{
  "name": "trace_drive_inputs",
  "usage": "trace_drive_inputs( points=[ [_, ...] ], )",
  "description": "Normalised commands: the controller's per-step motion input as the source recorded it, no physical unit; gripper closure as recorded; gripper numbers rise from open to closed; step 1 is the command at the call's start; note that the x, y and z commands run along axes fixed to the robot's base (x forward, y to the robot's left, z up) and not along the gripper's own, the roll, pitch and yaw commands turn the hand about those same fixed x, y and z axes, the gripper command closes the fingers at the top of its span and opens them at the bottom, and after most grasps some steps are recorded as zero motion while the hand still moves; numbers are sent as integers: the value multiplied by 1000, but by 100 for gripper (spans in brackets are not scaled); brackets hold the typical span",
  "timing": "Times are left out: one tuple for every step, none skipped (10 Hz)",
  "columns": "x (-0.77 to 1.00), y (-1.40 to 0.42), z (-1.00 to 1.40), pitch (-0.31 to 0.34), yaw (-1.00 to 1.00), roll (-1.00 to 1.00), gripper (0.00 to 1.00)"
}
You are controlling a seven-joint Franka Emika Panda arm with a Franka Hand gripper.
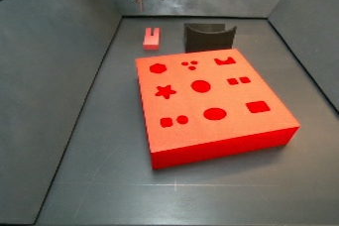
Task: Pick up the double-square object. Move up. Rotate the double-square object. Place the double-square object on the fixture. Regrasp the double-square object. Move to above the board. Insert the double-square object.
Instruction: Rotate the double-square object.
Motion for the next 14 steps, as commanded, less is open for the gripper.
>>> trace_drive_inputs(
  points=[
    [32,-1,-29,-7,1000,1,0],
    [32,-1,-29,-7,1000,1,0],
    [33,-1,-29,-7,1000,1,0],
    [33,-1,-28,-8,1000,1,0],
    [33,-1,-28,-8,1000,1,0],
    [33,-1,-28,-8,1000,1,0],
    [33,-1,-28,-9,1000,2,0],
    [33,-1,-28,-9,1000,2,0],
    [33,-1,-28,-9,1000,2,0],
    [33,-1,-28,-10,1000,2,0],
    [33,-1,-28,-10,1000,2,0],
    [33,-1,-28,-11,1000,2,0],
    [33,-1,-27,-11,1000,2,0],
    [33,-1,-27,-12,1000,2,0]
  ],
)
